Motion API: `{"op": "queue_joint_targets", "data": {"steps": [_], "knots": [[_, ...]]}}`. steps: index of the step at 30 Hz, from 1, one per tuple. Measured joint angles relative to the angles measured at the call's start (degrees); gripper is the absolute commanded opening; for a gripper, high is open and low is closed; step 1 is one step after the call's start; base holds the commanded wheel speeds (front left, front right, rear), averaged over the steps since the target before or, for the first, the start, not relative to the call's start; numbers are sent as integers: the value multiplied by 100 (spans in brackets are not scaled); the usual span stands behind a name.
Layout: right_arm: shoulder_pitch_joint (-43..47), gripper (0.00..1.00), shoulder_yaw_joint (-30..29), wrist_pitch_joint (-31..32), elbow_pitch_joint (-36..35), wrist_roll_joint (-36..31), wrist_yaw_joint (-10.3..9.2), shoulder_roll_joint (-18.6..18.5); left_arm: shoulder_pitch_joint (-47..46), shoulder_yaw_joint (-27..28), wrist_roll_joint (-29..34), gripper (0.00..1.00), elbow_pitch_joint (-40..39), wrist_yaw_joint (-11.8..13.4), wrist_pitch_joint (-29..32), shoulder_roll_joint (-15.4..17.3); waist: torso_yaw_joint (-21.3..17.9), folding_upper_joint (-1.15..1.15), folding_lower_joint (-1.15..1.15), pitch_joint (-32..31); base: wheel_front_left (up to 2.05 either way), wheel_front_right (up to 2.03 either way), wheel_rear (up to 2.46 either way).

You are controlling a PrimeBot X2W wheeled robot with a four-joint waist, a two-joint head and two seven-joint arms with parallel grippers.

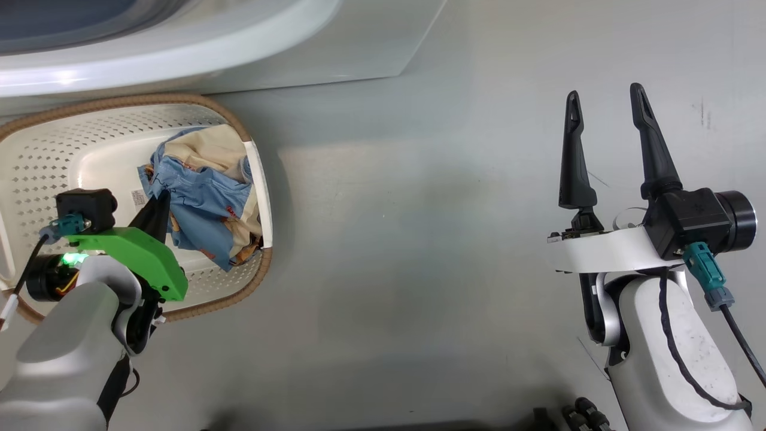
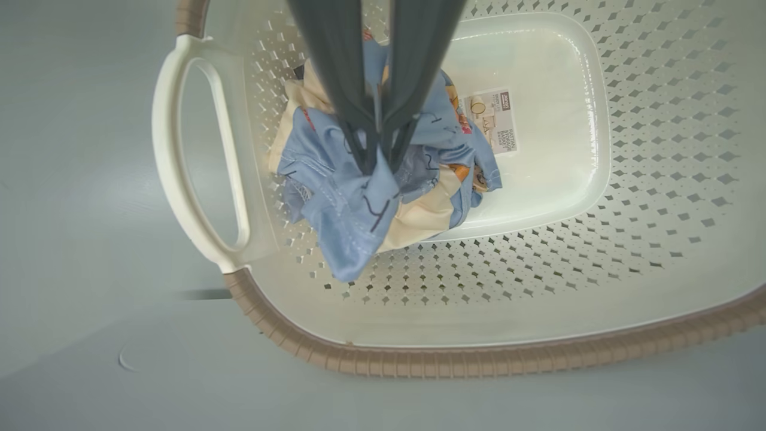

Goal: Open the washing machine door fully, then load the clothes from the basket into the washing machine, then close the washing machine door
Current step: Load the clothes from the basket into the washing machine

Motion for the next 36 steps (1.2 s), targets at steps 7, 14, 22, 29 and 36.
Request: {"op": "queue_joint_targets", "data": {"steps": [7,14,22,29,36], "knots": [[3,100,-38,0,157,0,7,-25,224,-7,-48,0,-141,0,-208,-14,135,0,0,-437,0,0,0],[22,100,-69,-1,352,9,76,-73,460,68,-87,0,-250,0,-245,-47,293,0,0,-918,0,0,0],[259,100,-120,0,558,108,194,-165,590,671,1,0,-662,0,-257,-9,468,0,0,-1520,0,0,0],[460,100,-160,0,699,199,281,-169,959,1323,301,0,-978,0,-257,82,593,0,0,-2083,0,0,0],[724,100,-214,0,800,263,364,-200,1224,1806,712,0,-1481,1,-257,71,674,0,0,-2562,0,0,0]]}}
